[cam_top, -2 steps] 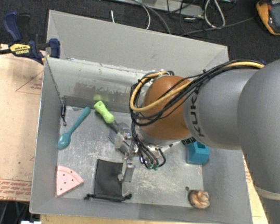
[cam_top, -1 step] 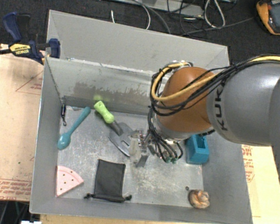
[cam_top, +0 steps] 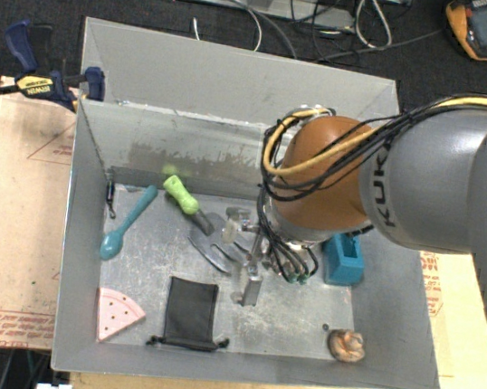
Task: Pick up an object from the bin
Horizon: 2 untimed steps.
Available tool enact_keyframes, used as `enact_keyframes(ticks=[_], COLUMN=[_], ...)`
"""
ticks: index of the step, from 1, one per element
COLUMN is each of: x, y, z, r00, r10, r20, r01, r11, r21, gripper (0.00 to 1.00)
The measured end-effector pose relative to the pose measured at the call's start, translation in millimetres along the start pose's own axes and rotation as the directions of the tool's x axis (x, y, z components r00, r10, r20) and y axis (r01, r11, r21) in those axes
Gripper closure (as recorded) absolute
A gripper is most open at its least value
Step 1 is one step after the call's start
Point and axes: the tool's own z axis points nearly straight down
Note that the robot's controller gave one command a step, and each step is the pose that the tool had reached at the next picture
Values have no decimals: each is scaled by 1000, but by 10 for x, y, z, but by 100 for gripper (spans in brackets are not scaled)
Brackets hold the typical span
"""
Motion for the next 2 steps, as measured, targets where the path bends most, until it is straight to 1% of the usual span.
enact_keyframes(ticks=[1, 2], x=[0, 78], y=[0, 110], z=[0, -112], r00=[1000, 998], r10=[0, -60], r20=[0, -2], r01=[0, 60], r11=[1000, 998], r21=[0, 1], gripper=[0, 0])
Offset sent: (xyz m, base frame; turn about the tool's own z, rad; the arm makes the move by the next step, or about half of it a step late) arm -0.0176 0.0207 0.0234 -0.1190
